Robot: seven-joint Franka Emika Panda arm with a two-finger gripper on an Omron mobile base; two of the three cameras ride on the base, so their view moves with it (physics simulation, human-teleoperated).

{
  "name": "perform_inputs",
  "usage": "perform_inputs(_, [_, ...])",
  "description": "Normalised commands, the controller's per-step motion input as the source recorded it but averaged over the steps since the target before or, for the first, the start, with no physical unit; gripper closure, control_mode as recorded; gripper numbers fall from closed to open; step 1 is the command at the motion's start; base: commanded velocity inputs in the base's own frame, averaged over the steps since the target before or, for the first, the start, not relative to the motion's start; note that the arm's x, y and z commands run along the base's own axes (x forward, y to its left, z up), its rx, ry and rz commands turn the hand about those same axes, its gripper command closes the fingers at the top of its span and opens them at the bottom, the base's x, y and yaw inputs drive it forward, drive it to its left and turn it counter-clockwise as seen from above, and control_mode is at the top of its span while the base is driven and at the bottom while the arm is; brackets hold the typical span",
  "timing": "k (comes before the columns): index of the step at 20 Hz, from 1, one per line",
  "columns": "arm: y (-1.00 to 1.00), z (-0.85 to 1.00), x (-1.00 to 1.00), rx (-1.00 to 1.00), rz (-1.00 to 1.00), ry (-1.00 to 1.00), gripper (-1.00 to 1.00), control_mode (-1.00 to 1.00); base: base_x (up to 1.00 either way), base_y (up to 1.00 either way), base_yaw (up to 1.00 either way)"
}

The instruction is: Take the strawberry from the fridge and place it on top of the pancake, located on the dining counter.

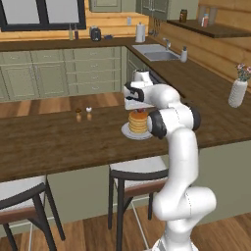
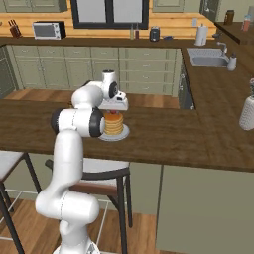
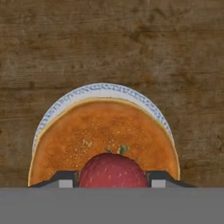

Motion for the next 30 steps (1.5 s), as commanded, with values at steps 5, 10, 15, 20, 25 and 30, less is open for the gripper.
perform_inputs(5, [0.00, 0.00, -0.29, 0.00, 0.00, 0.00, -1.00, -1.00, 0.00, 0.00, 0.00])
perform_inputs(10, [0.03, 0.11, -0.17, -0.02, 0.00, -0.07, -1.00, -1.00, 0.00, 0.00, 0.00])
perform_inputs(15, [0.05, 0.26, -0.74, -0.03, 0.00, -0.10, -1.00, -1.00, 0.00, 0.00, 0.00])
perform_inputs(20, [0.17, 0.11, -1.00, -0.01, 0.00, -0.20, -1.00, -1.00, 0.00, 0.00, 0.00])
perform_inputs(25, [0.30, 0.09, -1.00, -0.01, 0.03, -0.22, -1.00, -1.00, 0.00, 0.00, 0.00])
perform_inputs(30, [0.33, 0.42, -1.00, -0.02, 0.01, -0.19, -1.00, -1.00, 0.00, 0.00, 0.00])
